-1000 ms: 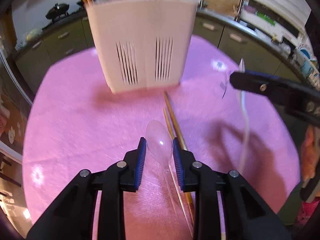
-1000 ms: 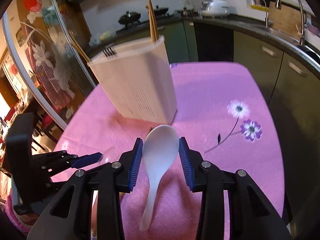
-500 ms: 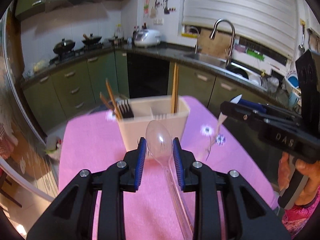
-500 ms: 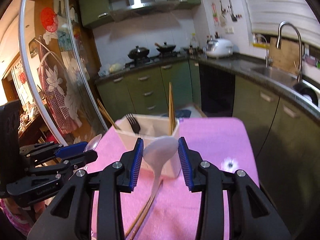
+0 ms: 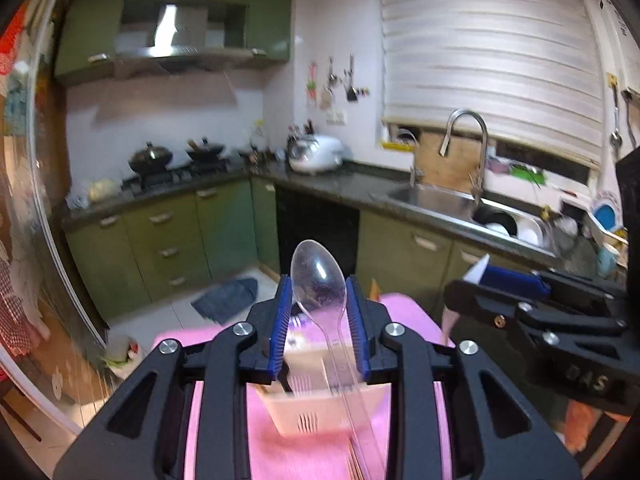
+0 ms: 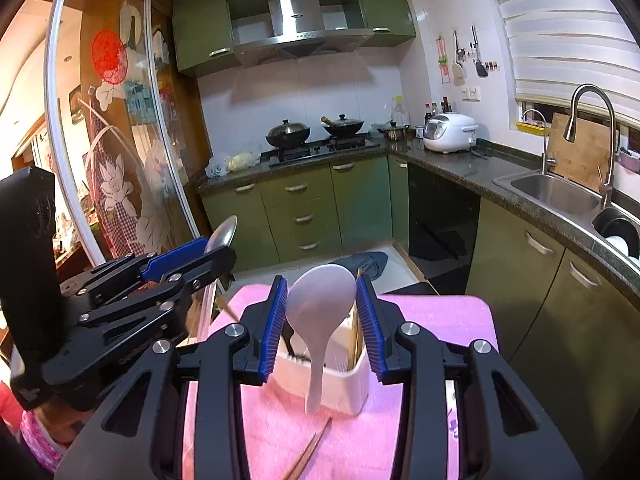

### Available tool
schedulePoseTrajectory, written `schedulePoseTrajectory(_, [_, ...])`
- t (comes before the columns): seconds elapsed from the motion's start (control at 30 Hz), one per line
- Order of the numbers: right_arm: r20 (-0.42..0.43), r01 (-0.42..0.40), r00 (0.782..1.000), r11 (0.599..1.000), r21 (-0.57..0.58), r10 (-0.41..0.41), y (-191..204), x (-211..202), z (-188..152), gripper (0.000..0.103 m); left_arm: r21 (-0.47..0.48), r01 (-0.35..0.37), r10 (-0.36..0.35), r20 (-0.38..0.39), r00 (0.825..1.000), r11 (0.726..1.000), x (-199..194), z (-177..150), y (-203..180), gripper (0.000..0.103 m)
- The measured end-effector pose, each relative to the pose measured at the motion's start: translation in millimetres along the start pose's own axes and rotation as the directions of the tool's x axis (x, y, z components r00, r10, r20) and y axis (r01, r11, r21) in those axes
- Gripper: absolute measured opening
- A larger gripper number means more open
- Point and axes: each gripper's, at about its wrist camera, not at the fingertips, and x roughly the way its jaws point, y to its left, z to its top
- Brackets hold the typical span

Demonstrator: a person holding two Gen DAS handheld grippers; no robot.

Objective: Organize utensils
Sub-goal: 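Grasp the clear spoon with the left tool while the right tool grasps the white spoon, then lower both spoons into the white holder and open both tools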

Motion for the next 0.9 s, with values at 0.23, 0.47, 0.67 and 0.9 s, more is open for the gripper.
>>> schedulePoseTrajectory(0.23, [0.034, 0.012, 0.999, 1.000, 0.000, -0.012, -5.9, 20.5, 26.6, 0.036, 0.010, -0.091, 0.089, 0.119, 0.989, 0.996, 27.3, 17.3, 2.9, 0.026])
schedulePoseTrajectory(0.47, [0.063, 0.059, 0.996, 0.998, -0.020, -0.057, -8.8, 53.1, 39.4, 0.036, -0.005, -0.167, 0.165, 0.174, 0.971, 0.986, 61.9, 13.6, 9.3, 0.026])
schedulePoseTrajectory(0.67, [0.017, 0.074, 0.997, 0.997, -0.016, -0.073, -17.7, 87.6, 17.4, 0.036, 0.008, -0.199, 0.195, 0.166, 0.967, 0.980, 90.5, -8.7, 12.6, 0.026])
schedulePoseTrajectory(0.9, [-0.032, 0.073, 0.997, 0.997, -0.023, -0.073, -17.3, 108.9, -17.3, 0.036, -0.012, -0.223, 0.216, 0.289, 0.932, 0.975, 93.0, -24.9, 13.2, 0.026])
